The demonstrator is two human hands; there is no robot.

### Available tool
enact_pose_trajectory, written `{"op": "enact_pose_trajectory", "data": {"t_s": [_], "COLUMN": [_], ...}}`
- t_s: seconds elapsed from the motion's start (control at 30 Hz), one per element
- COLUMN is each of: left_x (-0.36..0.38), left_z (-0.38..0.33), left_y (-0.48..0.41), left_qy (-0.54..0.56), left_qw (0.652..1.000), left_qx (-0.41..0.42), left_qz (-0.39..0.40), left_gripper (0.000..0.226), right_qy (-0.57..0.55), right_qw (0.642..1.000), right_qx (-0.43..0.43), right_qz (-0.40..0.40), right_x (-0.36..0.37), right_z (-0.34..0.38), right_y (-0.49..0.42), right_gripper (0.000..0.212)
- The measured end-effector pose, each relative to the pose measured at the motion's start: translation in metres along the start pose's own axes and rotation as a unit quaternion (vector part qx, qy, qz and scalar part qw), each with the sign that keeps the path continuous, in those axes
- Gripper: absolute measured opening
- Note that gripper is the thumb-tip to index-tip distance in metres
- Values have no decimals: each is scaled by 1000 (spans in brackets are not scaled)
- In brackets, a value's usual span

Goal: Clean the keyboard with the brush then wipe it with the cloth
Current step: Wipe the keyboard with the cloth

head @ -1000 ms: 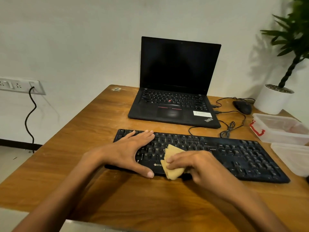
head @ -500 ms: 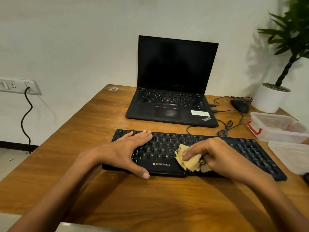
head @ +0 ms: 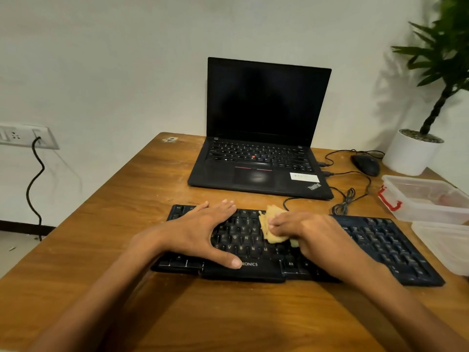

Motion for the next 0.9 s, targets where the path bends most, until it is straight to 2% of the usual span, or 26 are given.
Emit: {"op": "enact_pose_trajectory", "data": {"t_s": [0.1, 0.2, 0.3, 0.37, 0.47, 0.57, 0.77, 0.83, 0.9], "left_x": [2, 3, 1, 0, -2, -3, -5, -5, -5], "left_z": [2, 2, -1, -2, -4, -7, -9, -9, -9], "left_y": [-1, 0, 2, 2, 1, 3, 4, 5, 4], "left_qy": [-6, -9, -2, -1, -7, -4, -1, 3, -3], "left_qw": [1000, 1000, 1000, 1000, 1000, 1000, 1000, 1000, 1000], "left_qx": [-2, 2, -4, 2, -3, -8, -6, -6, 3], "left_qz": [-3, -3, 4, 7, 10, 19, 22, 24, 25], "left_gripper": [114, 111, 107, 109, 109, 106, 104, 106, 111], "right_qy": [10, -41, -40, 5, 19, 0, 94, 54, 5], "right_qw": [1000, 998, 996, 994, 999, 999, 994, 998, 997], "right_qx": [-9, -29, 65, 96, 44, -28, 21, -22, -53], "right_qz": [-17, 26, 50, 62, 14, 31, 51, 31, 51], "right_x": [1, 15, 3, -8, -2, 19, 20, 21, 25], "right_z": [13, 24, -9, -20, 3, 19, -11, 4, 18], "right_y": [-16, -11, -5, -7, -7, -2, -46, -36, -26], "right_gripper": [56, 58, 48, 46, 51, 59, 52, 49, 44]}}
Point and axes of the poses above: each hand's wrist, its own y-axis away from the middle knuckle, its own x-axis out of the palm, z = x × y, the point moved 1 cm from there along -y, towards the middle knuckle, and after that the axes turned 5 degrees about -z, right-handed, at the moved point
